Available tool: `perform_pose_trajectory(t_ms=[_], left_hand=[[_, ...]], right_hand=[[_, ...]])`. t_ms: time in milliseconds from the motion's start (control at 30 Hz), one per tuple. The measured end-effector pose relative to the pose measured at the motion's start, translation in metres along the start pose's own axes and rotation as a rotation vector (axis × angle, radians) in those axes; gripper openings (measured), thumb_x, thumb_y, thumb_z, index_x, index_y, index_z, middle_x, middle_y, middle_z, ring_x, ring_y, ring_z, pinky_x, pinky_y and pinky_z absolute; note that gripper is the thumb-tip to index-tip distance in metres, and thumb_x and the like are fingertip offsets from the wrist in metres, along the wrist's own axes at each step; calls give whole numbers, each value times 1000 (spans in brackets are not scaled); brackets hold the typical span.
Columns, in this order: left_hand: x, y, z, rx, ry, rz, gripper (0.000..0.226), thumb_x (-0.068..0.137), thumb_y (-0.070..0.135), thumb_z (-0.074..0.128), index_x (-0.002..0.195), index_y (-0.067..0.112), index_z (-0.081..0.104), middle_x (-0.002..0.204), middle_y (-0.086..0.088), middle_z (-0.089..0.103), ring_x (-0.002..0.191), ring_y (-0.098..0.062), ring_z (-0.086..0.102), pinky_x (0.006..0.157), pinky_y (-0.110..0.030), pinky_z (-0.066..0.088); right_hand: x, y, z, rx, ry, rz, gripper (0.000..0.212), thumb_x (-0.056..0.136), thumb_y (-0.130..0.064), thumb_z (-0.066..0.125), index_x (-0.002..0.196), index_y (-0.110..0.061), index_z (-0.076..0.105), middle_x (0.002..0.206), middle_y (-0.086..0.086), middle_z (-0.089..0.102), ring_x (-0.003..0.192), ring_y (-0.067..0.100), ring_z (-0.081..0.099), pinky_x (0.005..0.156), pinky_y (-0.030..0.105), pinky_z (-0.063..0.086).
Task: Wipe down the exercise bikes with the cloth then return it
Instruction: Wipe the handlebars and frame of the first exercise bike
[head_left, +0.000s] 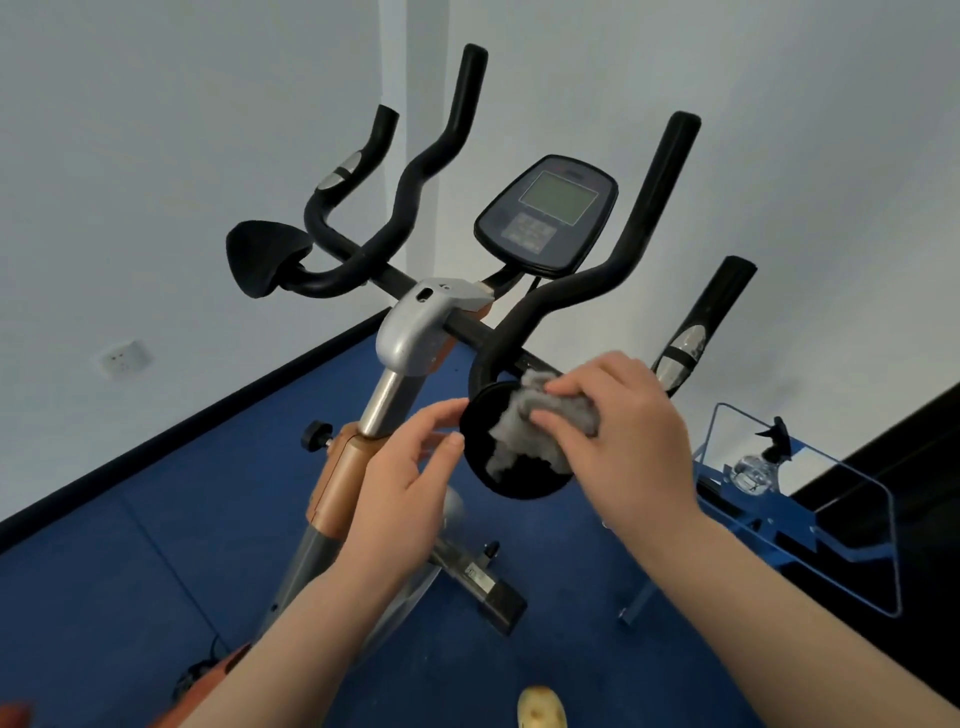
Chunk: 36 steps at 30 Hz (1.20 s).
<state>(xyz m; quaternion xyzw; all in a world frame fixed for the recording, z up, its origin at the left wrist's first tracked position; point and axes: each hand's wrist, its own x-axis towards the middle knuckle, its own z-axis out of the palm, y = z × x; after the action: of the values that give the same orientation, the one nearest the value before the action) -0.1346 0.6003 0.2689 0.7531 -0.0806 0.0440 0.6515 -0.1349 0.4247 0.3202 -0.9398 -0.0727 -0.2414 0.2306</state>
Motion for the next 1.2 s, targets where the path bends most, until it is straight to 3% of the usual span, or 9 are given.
perform_pose_trajectory(t_ms=[133,267,400,567,700,867,1067,1133,1200], left_hand=[[1,6,15,-55,30,5,29,97,16,48,109,40,60,103,25,66,99,8,61,75,-1,44],[4,8,20,-94,15,5,28,98,18,48,106,43,59,103,24,67,99,6,62,72,-3,46],[6,8,23,-30,70,20,31,98,18,49,103,47,58,99,29,67,96,12,61,74,1,42],[6,-3,34,-103,72,-34,23,97,27,49,111,44,58,106,15,67,103,-4,64,84,-26,54],[9,-3,30,-69,82,-10,25,97,28,47,107,46,61,102,18,68,100,-1,64,76,-13,52],[11,-3,34,-65,138,-23,28,98,23,49,103,46,63,100,14,68,97,-1,65,75,-14,52],[16,-7,37,-21,170,-30,24,92,28,52,109,41,62,106,15,67,103,-7,63,85,-42,56],[19,-6,40,-5,197,-14,25,93,25,53,111,39,62,108,14,66,106,-8,62,90,-45,53],[24,-1,46,22,235,16,26,89,29,53,111,41,60,109,17,63,109,-6,59,93,-40,50]], right_hand=[[-6,-7,17,-113,-132,-81,20,77,-26,74,91,-19,62,100,-3,58,95,17,48,78,33,45],[-16,15,-3,21,-219,-144,19,77,-29,74,89,-26,59,98,-12,56,92,10,47,73,26,46],[26,24,-10,203,-71,71,15,79,-25,73,87,-23,60,94,-8,54,87,8,51,72,17,42],[-8,6,10,93,-104,63,14,80,-24,71,91,-21,62,102,-7,55,98,12,45,72,22,45],[-37,5,3,114,-101,23,18,77,-25,73,91,-26,62,103,-14,54,99,6,41,76,9,38],[-2,8,7,161,-67,99,18,78,-27,73,94,-25,65,101,-10,53,100,11,45,75,21,45],[-33,9,2,257,-140,79,17,76,-34,70,91,-35,61,102,-21,52,103,2,44,77,10,42],[-20,18,-13,458,-209,122,15,75,-36,70,87,-35,62,97,-19,57,98,4,55,79,19,49],[3,34,-25,538,-90,191,14,77,-30,73,86,-33,63,93,-14,60,91,8,59,77,28,51]])
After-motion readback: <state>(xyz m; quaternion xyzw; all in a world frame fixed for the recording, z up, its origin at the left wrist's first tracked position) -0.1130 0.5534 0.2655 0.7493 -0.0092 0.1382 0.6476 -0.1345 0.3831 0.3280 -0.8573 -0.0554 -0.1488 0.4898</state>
